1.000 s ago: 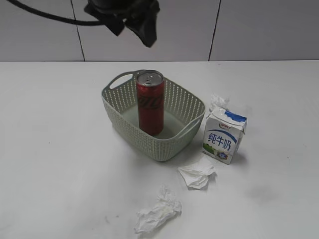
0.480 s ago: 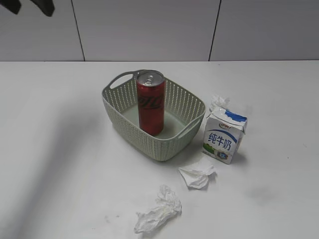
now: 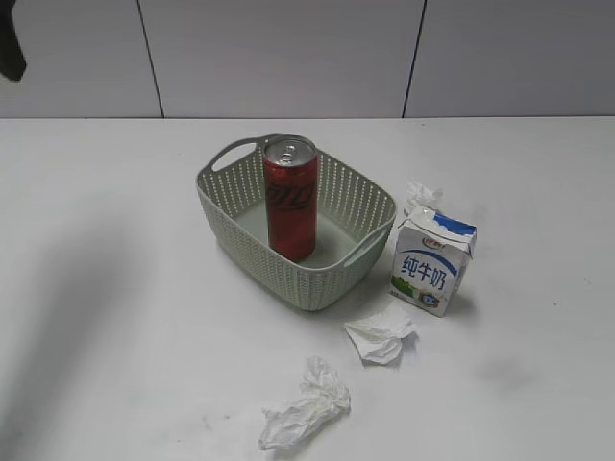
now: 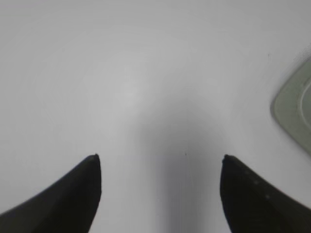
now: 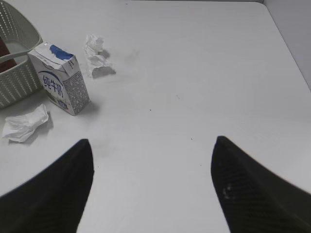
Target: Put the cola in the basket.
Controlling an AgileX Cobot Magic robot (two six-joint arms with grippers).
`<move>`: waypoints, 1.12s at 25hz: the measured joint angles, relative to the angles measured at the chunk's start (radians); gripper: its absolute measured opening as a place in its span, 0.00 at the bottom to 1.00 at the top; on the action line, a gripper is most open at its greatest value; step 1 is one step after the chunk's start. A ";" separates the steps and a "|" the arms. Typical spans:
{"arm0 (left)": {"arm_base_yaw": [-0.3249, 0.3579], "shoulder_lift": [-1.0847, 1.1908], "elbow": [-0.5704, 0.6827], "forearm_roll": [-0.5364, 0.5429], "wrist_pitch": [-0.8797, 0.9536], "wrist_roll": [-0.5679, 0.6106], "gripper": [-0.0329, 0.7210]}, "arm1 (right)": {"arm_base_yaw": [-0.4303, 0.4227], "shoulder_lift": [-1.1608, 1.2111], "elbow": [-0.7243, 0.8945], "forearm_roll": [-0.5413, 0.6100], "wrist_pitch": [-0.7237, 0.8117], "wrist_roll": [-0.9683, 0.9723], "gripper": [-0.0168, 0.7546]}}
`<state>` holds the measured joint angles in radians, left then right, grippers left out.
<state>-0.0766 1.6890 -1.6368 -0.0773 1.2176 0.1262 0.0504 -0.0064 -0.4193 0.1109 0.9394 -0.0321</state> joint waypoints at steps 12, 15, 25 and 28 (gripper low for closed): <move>0.000 -0.516 0.700 0.000 -0.071 -0.035 0.81 | 0.000 0.000 0.000 0.000 0.000 0.000 0.76; 0.000 -0.650 0.838 0.013 -0.112 -0.052 0.81 | 0.000 0.000 0.000 0.000 0.000 0.000 0.76; 0.000 -0.999 1.109 0.048 -0.174 -0.100 0.81 | 0.000 0.000 0.000 0.000 0.000 0.000 0.76; 0.000 -1.077 1.115 0.051 -0.175 -0.102 0.81 | 0.000 0.000 0.000 0.000 0.000 0.000 0.76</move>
<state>-0.0766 0.6120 -0.5216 -0.0267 1.0423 0.0242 0.0504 -0.0064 -0.4193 0.1109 0.9394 -0.0321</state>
